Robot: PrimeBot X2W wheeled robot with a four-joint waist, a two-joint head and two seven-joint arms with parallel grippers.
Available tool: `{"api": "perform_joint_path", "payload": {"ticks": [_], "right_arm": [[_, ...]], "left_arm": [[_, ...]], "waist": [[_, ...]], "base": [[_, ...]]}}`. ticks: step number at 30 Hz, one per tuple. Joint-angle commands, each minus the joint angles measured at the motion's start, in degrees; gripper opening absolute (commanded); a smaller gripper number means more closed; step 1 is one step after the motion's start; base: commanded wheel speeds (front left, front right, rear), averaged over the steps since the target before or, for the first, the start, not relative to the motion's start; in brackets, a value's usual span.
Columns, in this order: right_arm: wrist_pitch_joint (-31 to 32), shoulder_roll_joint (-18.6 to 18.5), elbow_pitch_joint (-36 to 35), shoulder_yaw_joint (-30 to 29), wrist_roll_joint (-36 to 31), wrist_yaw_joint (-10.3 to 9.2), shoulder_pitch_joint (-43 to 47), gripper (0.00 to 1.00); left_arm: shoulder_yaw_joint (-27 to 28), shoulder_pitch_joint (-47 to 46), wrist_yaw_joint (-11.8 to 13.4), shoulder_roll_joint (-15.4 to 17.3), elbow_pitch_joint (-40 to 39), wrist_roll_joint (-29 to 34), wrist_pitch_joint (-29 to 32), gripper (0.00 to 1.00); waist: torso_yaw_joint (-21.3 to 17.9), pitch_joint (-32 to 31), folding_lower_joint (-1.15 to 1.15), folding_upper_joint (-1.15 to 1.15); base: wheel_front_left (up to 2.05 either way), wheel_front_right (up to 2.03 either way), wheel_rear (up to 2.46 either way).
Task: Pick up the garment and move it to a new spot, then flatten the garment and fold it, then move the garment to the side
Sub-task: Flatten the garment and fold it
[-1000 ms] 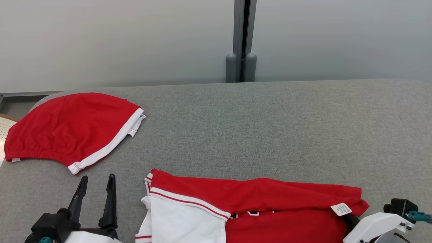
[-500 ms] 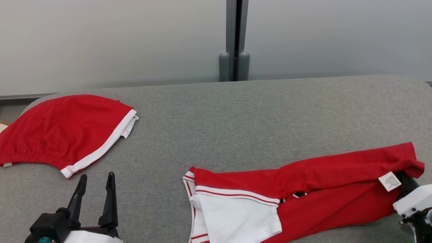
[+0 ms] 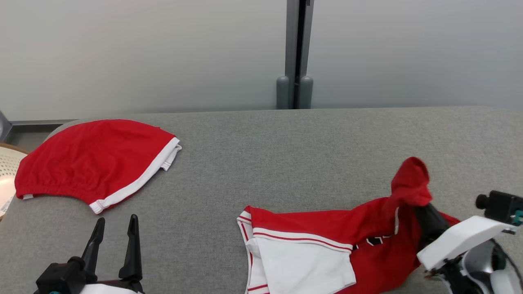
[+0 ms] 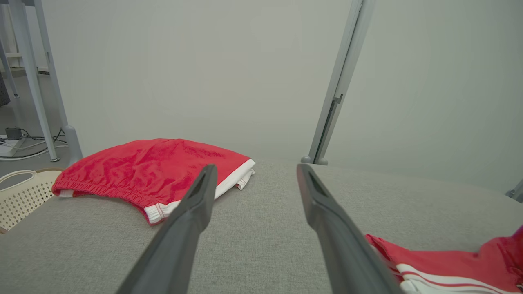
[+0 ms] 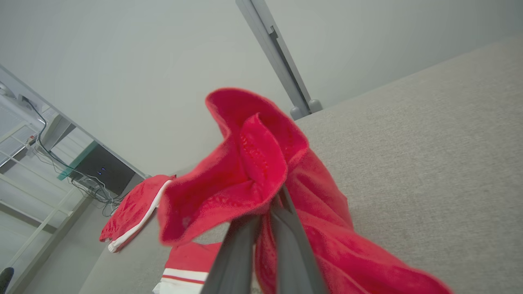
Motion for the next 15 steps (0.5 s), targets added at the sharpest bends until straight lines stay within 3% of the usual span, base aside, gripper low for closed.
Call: {"api": "perform_joint_path", "payload": {"ticks": [1,6,15], "right_arm": [[1.0,1.1,-1.8,0.9,-0.5,0.0,1.2,0.0],[4.1,5.2,-6.1,6.3,0.7,0.0,3.1,0.0],[0.9,6.6,2.4,15.2,2.9,0.0,1.2,0.0]], "left_arm": [[0.0,0.6,0.0,0.4,-0.1,-0.2,0.0,1.0],[-0.4,-0.1,-0.3,0.9,0.1,-0.5,0.7,1.0],[-1.5,-2.7,-1.4,0.9,1.9,-0.6,1.4,1.0]], "waist": [[0.9,-0.1,0.0,0.0],[3.7,0.1,0.0,0.0],[9.3,0.4,0.0,0.0]], "base": [[0.0,0.0,0.0],[0.0,0.0,0.0],[0.0,0.0,0.0]]}}
